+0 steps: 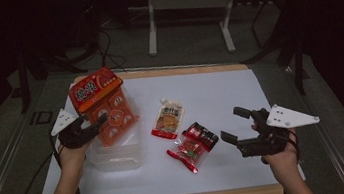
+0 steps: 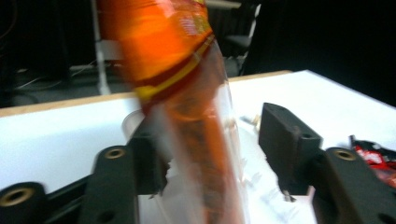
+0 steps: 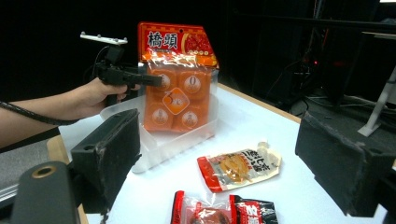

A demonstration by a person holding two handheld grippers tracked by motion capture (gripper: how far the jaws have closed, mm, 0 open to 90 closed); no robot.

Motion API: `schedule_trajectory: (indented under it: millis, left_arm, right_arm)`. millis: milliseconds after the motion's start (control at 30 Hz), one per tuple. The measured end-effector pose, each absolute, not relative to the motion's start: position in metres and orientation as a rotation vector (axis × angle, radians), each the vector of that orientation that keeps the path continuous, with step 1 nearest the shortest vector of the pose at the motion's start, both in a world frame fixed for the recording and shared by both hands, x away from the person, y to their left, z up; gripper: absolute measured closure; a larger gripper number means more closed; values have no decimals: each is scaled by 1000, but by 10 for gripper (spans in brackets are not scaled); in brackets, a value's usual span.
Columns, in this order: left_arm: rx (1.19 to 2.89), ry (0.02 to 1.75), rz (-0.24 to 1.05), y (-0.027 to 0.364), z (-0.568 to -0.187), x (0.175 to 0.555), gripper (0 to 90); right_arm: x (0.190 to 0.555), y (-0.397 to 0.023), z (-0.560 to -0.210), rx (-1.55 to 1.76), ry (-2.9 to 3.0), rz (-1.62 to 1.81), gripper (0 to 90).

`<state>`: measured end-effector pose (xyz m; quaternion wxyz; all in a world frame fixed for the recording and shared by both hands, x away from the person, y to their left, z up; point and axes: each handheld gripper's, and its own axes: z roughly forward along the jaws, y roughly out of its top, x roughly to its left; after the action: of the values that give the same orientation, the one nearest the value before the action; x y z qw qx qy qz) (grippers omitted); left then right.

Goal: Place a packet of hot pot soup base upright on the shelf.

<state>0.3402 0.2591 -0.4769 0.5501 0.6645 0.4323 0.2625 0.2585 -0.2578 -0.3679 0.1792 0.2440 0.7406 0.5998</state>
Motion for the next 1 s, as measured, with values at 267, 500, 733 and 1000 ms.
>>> schedule_trajectory:
  millis: [267,500,733,1000]
  left_arm:
    - [1527,1040,643,259,-474,338,159]
    - [1526,1040,635,260,-468,332,81]
    - [1542,1053,603,264,-465,322,15]
    - [1557,1039,604,268,-459,302,14]
  right_arm:
    - [258,-259,-369,695,2095,1692,139]
    - [258,-260,-369,703,2096,1693,139]
    - [257,-260,-371,702,2103,1684,147]
    - [259,-260,-374,714,2122,1668,165]
